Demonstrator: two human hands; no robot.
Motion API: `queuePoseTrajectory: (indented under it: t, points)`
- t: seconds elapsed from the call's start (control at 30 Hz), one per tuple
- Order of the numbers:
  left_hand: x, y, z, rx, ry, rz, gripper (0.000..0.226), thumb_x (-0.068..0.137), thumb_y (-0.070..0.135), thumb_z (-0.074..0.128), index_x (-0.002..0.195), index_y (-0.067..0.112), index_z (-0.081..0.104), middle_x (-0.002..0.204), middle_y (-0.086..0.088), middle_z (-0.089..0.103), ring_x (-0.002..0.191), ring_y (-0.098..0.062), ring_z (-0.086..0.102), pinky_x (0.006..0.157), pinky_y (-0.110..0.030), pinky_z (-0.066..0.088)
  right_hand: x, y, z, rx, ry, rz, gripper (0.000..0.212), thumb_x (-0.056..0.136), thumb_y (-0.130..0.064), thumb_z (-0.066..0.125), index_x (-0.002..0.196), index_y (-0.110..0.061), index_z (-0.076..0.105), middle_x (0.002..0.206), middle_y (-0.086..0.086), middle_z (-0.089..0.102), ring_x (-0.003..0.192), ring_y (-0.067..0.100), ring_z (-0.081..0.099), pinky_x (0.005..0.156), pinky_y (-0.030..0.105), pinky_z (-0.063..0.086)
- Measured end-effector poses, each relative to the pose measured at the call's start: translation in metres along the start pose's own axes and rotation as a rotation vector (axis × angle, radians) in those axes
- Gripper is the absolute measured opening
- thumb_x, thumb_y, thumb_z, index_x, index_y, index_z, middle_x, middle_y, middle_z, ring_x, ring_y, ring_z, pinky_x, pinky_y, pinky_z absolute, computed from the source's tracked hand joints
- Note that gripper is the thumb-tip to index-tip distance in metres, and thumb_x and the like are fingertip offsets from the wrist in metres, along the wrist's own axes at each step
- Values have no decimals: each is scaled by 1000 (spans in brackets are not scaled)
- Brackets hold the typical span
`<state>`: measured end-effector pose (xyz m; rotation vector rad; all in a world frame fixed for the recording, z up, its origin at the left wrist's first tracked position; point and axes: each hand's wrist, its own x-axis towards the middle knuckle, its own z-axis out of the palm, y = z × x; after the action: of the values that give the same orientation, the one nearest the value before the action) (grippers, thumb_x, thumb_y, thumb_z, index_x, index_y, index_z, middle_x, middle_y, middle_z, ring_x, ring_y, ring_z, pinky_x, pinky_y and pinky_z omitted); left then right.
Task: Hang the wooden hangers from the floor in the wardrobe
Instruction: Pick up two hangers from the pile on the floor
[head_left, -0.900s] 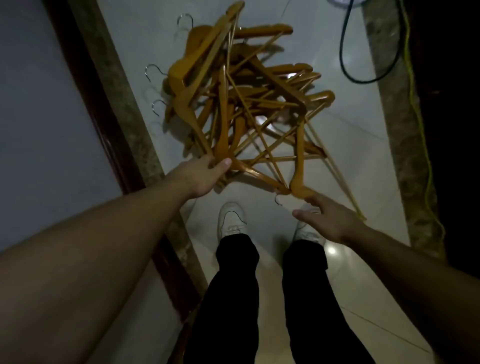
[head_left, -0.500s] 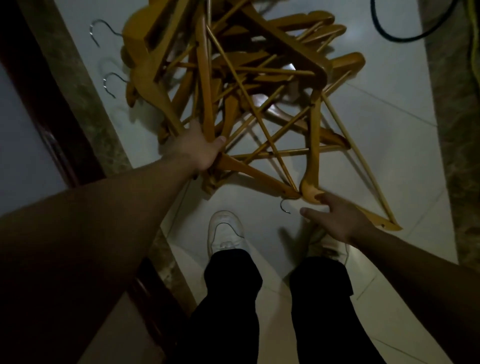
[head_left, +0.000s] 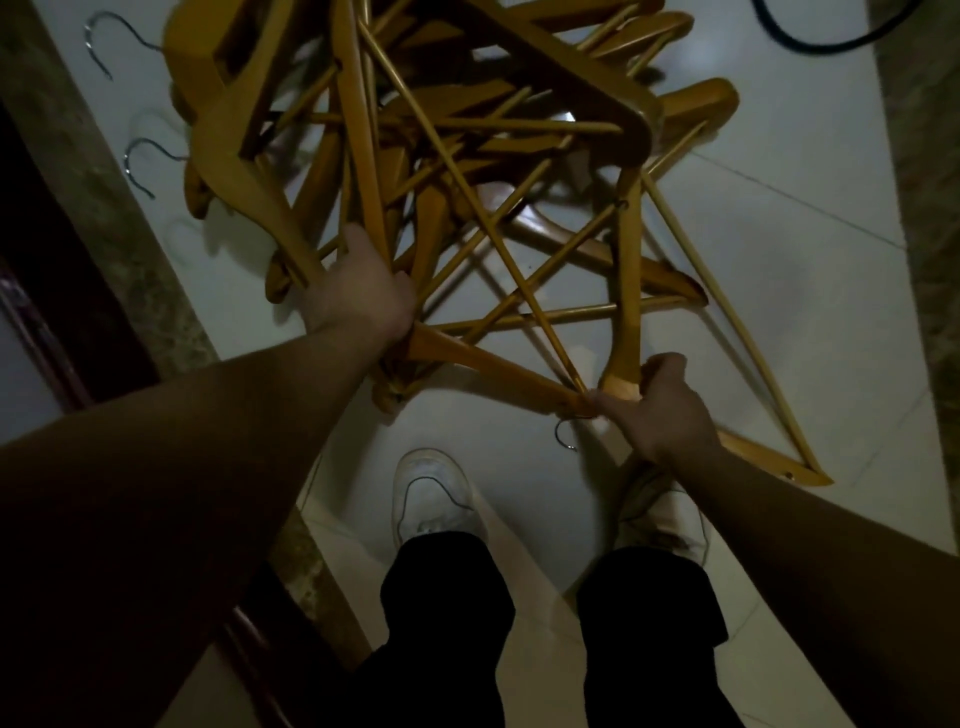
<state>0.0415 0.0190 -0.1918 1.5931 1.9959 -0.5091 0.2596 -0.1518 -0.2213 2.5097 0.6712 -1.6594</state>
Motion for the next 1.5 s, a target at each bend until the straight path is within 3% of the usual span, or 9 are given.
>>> queuePoseTrajectory:
  t: [0.17, 0.3, 0.47, 0.6, 0.7, 1.03, 1.3, 1.4, 1.5]
  points:
    - [-3, -2, 0, -41, 28, 32, 38, 97, 25, 53, 127, 8, 36, 112, -16, 62, 104, -41, 60, 91, -50, 49, 14, -9, 4, -97, -9, 7, 43, 90, -50, 64, 110, -17, 47, 94, 4, 59, 87, 24, 60, 82, 44, 52]
    - [-13, -6, -9, -177, 11, 29, 31, 97, 21, 54, 121, 10, 38, 77, -2, 51, 73, -28, 59, 64, -40, 48, -1, -15, -3, -118, -146, -103, 29, 98, -45, 54, 105, -20, 43, 87, 0, 56, 74, 13, 54, 65, 30, 46]
    - [-51, 2, -40, -269, -35, 52, 37, 95, 20, 57, 125, 7, 38, 83, -5, 53, 84, -33, 61, 69, -42, 51, -50, -26, -20, -10, -208, -99, 33, 96, -49, 53, 109, -19, 47, 96, 6, 65, 87, 25, 65, 83, 47, 56]
    - [-84, 15, -75, -305, -38, 79, 35, 93, 23, 59, 121, 9, 42, 100, -11, 58, 98, -38, 61, 87, -52, 54, -90, -43, -45, 31, -230, -138, 27, 99, -45, 49, 110, -20, 46, 93, -1, 58, 84, 18, 57, 76, 38, 46]
    - [-109, 23, -101, -332, -30, 130, 29, 91, 24, 61, 110, 12, 42, 87, -7, 58, 89, -35, 62, 81, -48, 54, -122, -59, -66, 79, -226, -160, 24, 100, -43, 48, 113, -23, 47, 92, -4, 57, 81, 14, 56, 72, 35, 45]
    - [-221, 44, -205, -397, -91, 167, 28, 82, 26, 69, 102, 17, 52, 89, -4, 63, 83, -26, 61, 73, -38, 50, -258, -119, -141, 350, -295, -170, 26, 101, -41, 48, 113, -19, 54, 115, 10, 64, 109, 31, 62, 102, 53, 48]
    - [-342, 81, -358, -570, -306, 262, 12, 88, 32, 69, 89, 30, 57, 92, -1, 68, 85, -20, 67, 78, -41, 58, -418, -172, -228, 490, -341, -237, 24, 102, -36, 48, 111, -15, 58, 107, 12, 70, 100, 27, 67, 86, 42, 54]
    - [-375, 104, -428, -667, -382, 267, 10, 92, 20, 66, 102, 19, 62, 95, -5, 67, 77, -16, 64, 69, -32, 56, -472, -195, -261, 481, -342, -319, 24, 102, -33, 50, 107, -11, 59, 110, 16, 68, 90, 25, 66, 87, 43, 53]
    - [-398, 123, -487, -653, -390, 313, 44, 93, 21, 65, 133, 8, 52, 112, -8, 64, 82, -16, 61, 62, -23, 49, -519, -222, -301, 488, -347, -369, 40, 99, -34, 54, 126, -4, 52, 123, 21, 64, 106, 32, 67, 80, 38, 58]
